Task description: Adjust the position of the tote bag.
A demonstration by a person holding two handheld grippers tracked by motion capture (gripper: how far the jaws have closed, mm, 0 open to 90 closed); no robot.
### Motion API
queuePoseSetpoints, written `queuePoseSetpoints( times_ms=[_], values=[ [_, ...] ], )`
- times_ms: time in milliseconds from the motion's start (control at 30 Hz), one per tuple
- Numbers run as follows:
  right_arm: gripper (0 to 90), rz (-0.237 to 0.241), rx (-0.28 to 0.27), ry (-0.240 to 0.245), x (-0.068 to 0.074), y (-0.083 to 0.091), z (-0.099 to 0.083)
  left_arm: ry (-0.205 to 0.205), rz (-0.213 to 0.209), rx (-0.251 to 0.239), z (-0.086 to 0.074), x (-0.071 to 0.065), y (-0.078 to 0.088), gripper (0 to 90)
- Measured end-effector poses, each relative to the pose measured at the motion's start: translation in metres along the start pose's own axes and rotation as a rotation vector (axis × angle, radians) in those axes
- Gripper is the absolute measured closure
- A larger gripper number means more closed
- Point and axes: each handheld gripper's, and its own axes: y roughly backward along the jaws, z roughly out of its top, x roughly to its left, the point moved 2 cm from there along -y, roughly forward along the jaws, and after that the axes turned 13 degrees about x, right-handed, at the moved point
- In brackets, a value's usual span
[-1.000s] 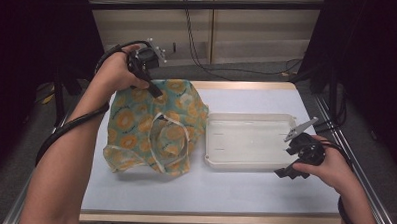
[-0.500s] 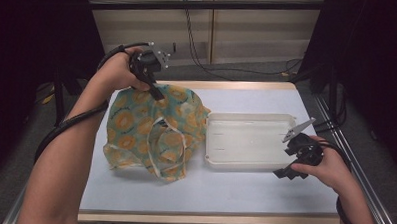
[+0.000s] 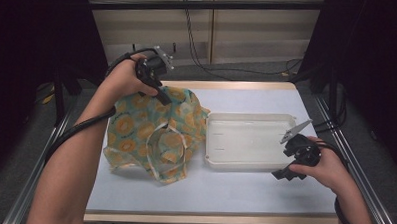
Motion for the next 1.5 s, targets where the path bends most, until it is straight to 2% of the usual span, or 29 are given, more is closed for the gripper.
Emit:
queuePoseSetpoints(
  times_ms=[67, 100, 133, 167, 233, 367, 400, 433, 467, 500, 533, 667, 800, 900, 933, 967, 1000, 1033, 1067, 1133, 1200, 1233, 1267, 1300, 1333, 1400, 1433, 1467, 1500],
  values=[
    [5.4, 0.001, 0.000, -0.003, 0.000, 0.000, 0.000, -0.021, -0.010, 0.003, 0.002, 0.002, -0.001, 87.2],
    [5.5, -0.001, 0.001, -0.002, -0.001, 0.000, -0.001, -0.036, -0.011, 0.006, 0.002, 0.002, -0.001, 89.3],
    [5.4, -0.003, -0.002, 0.000, -0.001, 0.000, -0.001, -0.050, -0.019, 0.007, 0.001, 0.002, 0.000, 89.8],
    [5.5, -0.003, -0.002, 0.001, -0.001, 0.000, -0.001, -0.038, -0.031, -0.013, 0.002, -0.001, -0.001, 90.0],
    [5.4, -0.001, -0.001, 0.004, -0.002, 0.000, -0.001, -0.112, -0.043, 0.017, 0.001, -0.003, 0.002, 90.0],
    [5.4, 0.001, 0.003, -0.003, -0.002, -0.002, -0.001, -0.128, -0.058, 0.008, 0.000, -0.006, 0.004, 90.0],
    [5.4, 0.002, 0.005, 0.000, -0.002, -0.002, -0.001, -0.169, -0.051, 0.015, 0.001, -0.007, 0.006, 90.0],
    [5.4, 0.001, 0.005, 0.001, -0.002, -0.002, -0.001, -0.187, -0.036, 0.011, 0.001, -0.008, 0.008, 90.0],
    [5.4, 0.001, 0.005, 0.001, -0.001, -0.002, 0.000, -0.209, -0.054, 0.018, 0.002, -0.009, 0.009, 90.0],
    [5.4, 0.001, 0.005, 0.001, -0.001, -0.002, 0.000, -0.235, -0.034, 0.024, 0.003, -0.009, 0.010, 90.0],
    [5.4, 0.001, 0.003, 0.002, -0.001, -0.002, 0.001, -0.240, -0.063, 0.021, 0.004, -0.009, 0.009, 90.0],
    [5.4, 0.003, 0.005, 0.012, 0.001, -0.003, 0.001, -0.281, -0.092, 0.041, 0.005, -0.012, 0.008, 90.0],
    [5.4, 0.002, 0.005, 0.007, 0.000, -0.003, 0.000, -0.361, -0.101, 0.066, 0.004, -0.017, 0.010, 90.0],
    [5.5, 0.004, 0.008, 0.008, -0.001, -0.004, 0.001, -0.382, -0.123, 0.041, 0.002, -0.018, 0.014, 90.0],
    [5.5, 0.004, 0.008, 0.008, -0.001, -0.004, 0.001, -0.354, -0.125, 0.022, 0.001, -0.017, 0.014, 90.0],
    [5.4, 0.006, 0.010, 0.009, 0.000, -0.004, 0.001, -0.349, -0.119, 0.024, 0.000, -0.016, 0.014, 90.0],
    [5.4, 0.005, 0.008, 0.007, 0.000, -0.004, 0.001, -0.371, -0.110, 0.031, 0.001, -0.016, 0.014, 90.0],
    [5.4, 0.005, 0.008, 0.007, 0.000, -0.004, 0.001, -0.356, -0.105, 0.025, 0.000, -0.017, 0.014, 90.0],
    [5.4, 0.004, 0.009, 0.005, 0.000, -0.004, 0.002, -0.325, -0.117, 0.012, 0.001, -0.016, 0.013, 90.0],
    [5.4, 0.004, 0.009, 0.005, 0.000, -0.005, 0.002, -0.304, -0.138, 0.006, 0.002, -0.017, 0.010, 90.0],
    [5.4, 0.004, 0.009, 0.010, 0.000, -0.006, 0.002, -0.231, -0.150, -0.001, 0.003, -0.017, 0.008, 89.3],
    [5.5, 0.005, 0.012, 0.008, 0.001, -0.006, 0.003, -0.168, -0.152, 0.005, 0.003, -0.017, 0.006, 86.2],
    [5.4, 0.002, 0.008, 0.012, 0.001, -0.006, 0.003, -0.168, -0.152, 0.005, 0.003, -0.017, 0.006, 82.7],
    [5.4, 0.004, 0.006, 0.010, 0.002, -0.006, 0.004, -0.120, -0.151, 0.006, 0.003, -0.016, 0.006, 77.9],
    [5.4, 0.004, 0.006, 0.010, 0.002, -0.006, 0.004, -0.059, -0.154, 0.010, 0.002, -0.016, 0.003, 77.9],
    [5.5, 0.007, 0.002, 0.012, 0.003, -0.005, 0.005, -0.023, -0.142, 0.055, -0.002, -0.013, 0.002, 63.5],
    [5.5, 0.005, -0.003, 0.016, 0.003, -0.005, 0.005, 0.045, -0.125, 0.052, -0.007, -0.012, 0.002, 57.8],
    [5.5, 0.005, -0.003, 0.016, 0.003, -0.005, 0.005, 0.045, -0.125, 0.052, -0.007, -0.012, 0.002, 52.9],
    [5.6, 0.006, -0.008, 0.023, 0.004, -0.005, 0.007, 0.118, -0.114, 0.009, -0.014, -0.012, 0.005, 48.5]
  ],
)
